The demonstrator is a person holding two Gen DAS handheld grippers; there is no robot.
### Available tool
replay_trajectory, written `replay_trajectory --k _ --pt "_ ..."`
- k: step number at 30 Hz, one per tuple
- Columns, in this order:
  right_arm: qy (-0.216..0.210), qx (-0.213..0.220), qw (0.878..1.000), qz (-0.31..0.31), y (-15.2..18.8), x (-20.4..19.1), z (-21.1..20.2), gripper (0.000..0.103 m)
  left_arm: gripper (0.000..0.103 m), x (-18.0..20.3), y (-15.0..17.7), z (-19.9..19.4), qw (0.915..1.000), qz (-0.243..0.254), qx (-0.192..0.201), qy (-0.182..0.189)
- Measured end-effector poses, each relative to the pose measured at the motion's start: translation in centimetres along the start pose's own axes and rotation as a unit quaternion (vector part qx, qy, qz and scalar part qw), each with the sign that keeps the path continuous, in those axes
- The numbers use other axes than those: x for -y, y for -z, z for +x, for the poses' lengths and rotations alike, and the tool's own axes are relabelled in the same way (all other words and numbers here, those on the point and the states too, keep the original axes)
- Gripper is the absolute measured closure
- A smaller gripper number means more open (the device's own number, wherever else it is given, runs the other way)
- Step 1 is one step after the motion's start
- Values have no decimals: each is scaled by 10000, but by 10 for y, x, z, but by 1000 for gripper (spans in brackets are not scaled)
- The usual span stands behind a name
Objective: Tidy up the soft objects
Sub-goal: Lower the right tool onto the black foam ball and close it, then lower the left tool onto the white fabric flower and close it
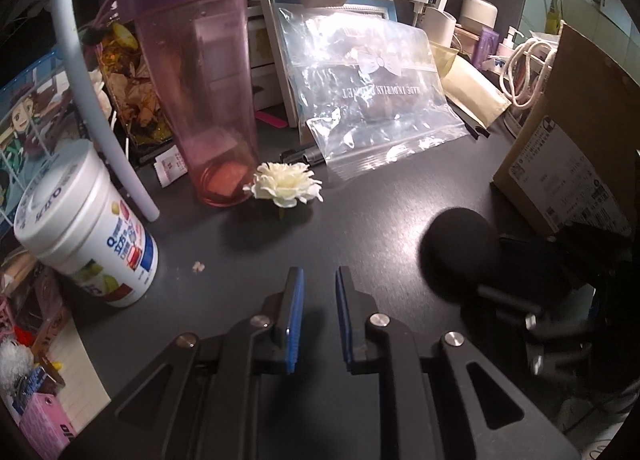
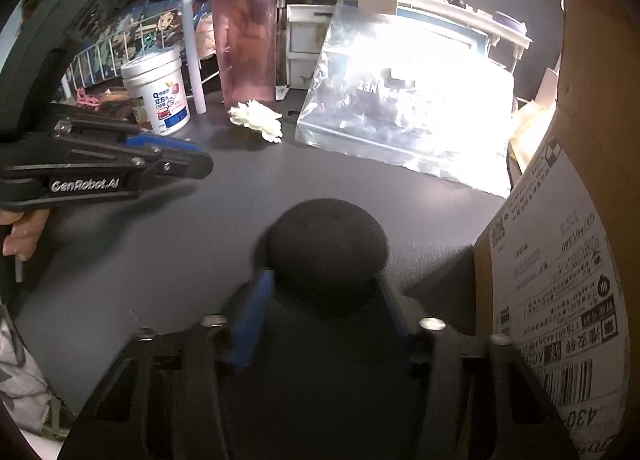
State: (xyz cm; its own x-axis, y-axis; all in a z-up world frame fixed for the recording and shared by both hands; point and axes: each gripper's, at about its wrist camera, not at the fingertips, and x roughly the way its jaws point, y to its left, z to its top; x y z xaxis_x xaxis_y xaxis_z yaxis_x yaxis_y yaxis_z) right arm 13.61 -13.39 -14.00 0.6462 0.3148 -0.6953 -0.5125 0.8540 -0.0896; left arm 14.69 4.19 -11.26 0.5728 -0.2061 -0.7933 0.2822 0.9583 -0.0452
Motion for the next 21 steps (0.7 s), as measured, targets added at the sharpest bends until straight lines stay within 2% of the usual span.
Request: replay_trajectory --k 4,5,6,7,8,18,21 --pt "-23 -5 10000 -36 -2 0 2 62 89 -1 7 -5 10000 -11 -33 36" --pt "-34 -7 10000 -17 -2 1 2 59 85 -2 8 -6 10000 -35 -28 40" --pt "-60 -11 10000 31 -3 2 3 49 73 -4 8 -6 10000 -51 -26 23" --pt "-113 -9 9999 126 -5 4 5 39 67 -5 6 -5 10000 -74 -16 -6" --pt "-142 2 9997 174 -6 4 6 38 60 -6 4 -4 9999 -98 -2 -48" --pt "-225 -114 9997 59 -20 1 24 41 59 -13 -40 31 9988 -431 -137 -184" --pt "-278 -114 9995 43 -22 2 27 41 51 -17 -50 38 9979 -589 -147 -244"
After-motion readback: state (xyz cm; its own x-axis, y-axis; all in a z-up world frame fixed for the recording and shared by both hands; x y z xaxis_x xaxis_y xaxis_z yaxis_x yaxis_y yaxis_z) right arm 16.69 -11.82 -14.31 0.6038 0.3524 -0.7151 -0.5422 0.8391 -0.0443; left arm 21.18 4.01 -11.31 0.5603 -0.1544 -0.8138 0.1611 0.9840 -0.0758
